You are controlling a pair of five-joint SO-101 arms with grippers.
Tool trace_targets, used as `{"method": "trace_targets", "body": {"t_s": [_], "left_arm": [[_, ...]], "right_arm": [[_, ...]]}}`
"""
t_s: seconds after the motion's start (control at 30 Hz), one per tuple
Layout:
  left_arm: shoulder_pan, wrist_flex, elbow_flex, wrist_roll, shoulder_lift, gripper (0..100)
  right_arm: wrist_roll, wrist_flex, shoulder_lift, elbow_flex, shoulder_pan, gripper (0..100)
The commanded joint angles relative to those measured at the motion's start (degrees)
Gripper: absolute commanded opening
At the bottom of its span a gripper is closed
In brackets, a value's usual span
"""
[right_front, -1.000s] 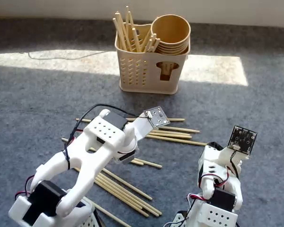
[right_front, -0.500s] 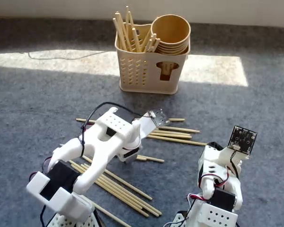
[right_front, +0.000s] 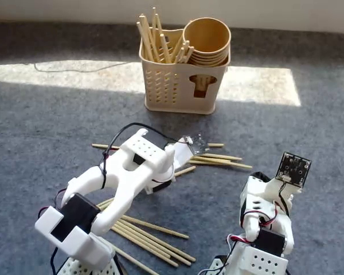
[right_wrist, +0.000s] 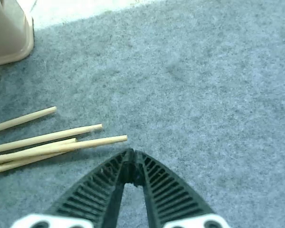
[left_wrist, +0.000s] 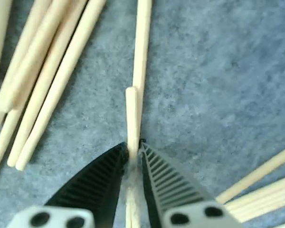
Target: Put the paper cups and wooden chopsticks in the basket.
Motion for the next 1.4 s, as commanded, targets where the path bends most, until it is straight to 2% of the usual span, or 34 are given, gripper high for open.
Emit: {"method": "trace_targets", "body": {"t_s": [0.0, 0.23, 0.47, 0.6, 1.03, 1.17, 1.37], "left_arm": [[2.59, 4.66, -4.97, 0.0, -1.01, 0], [2.42, 8.53, -9.27, 0.0, -1.01, 1], [0.66, 6.95, -7.16, 0.09, -0.31, 7], [-0.4, 3.16, -4.97, -0.09, -0.31, 5], [0.13, 3.08, -4.09, 0.0, -0.31, 5], [2.68, 3.08, -4.09, 0.18, -0.31, 5], [4.88, 2.55, -4.0, 4.31, -0.13, 5]], "right_arm": [[-0.18, -1.36, -0.66, 6.81, 0.66, 0.6], [-0.18, -1.36, -0.66, 6.81, 0.66, 0.6], [-0.18, -1.36, -0.66, 6.81, 0.66, 0.6], [-0.18, -1.36, -0.66, 6.81, 0.66, 0.6], [-0.18, -1.36, -0.66, 6.81, 0.66, 0.6], [-0.18, -1.36, -0.66, 6.81, 0.66, 0.6], [-0.18, -1.36, -0.66, 6.81, 0.66, 0.6]]}}
